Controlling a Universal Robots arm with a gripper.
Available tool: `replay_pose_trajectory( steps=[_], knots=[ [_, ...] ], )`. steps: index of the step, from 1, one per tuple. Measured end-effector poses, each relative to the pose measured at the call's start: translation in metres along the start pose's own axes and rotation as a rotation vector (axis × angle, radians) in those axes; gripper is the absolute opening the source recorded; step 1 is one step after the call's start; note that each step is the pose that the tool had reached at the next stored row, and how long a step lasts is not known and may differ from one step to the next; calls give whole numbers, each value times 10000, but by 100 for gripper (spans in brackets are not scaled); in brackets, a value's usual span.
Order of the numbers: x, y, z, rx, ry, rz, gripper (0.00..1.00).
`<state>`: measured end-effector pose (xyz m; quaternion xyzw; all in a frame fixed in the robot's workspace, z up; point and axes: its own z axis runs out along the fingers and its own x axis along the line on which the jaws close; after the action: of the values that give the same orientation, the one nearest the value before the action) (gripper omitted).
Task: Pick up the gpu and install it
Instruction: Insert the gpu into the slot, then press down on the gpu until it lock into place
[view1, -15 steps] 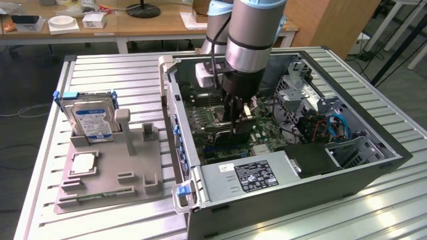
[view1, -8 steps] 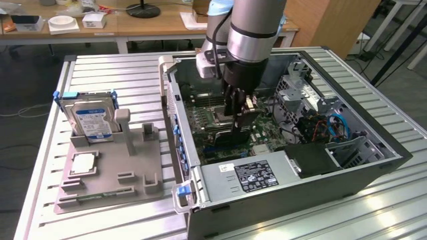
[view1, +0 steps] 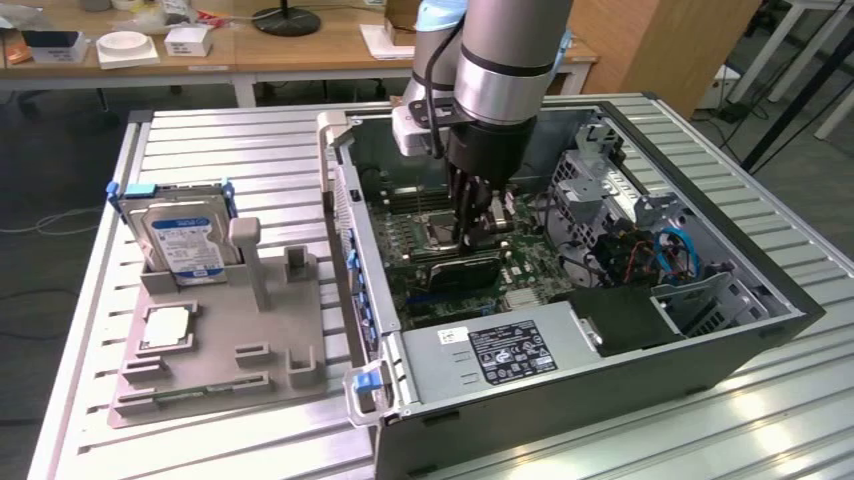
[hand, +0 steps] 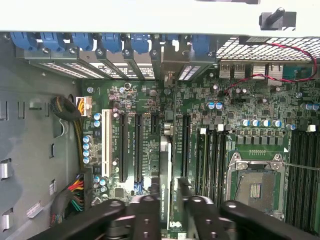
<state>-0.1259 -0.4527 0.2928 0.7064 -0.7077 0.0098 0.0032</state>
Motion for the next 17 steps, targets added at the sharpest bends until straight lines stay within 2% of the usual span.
replay_pose_trajectory(
  steps=[1,3,5,17],
  knots=[
    [0,0,0,0,0,0,25],
    [0,0,0,0,0,0,14],
    [0,0,0,0,0,0,11],
    [0,1,0,0,0,-1,11]
  ],
)
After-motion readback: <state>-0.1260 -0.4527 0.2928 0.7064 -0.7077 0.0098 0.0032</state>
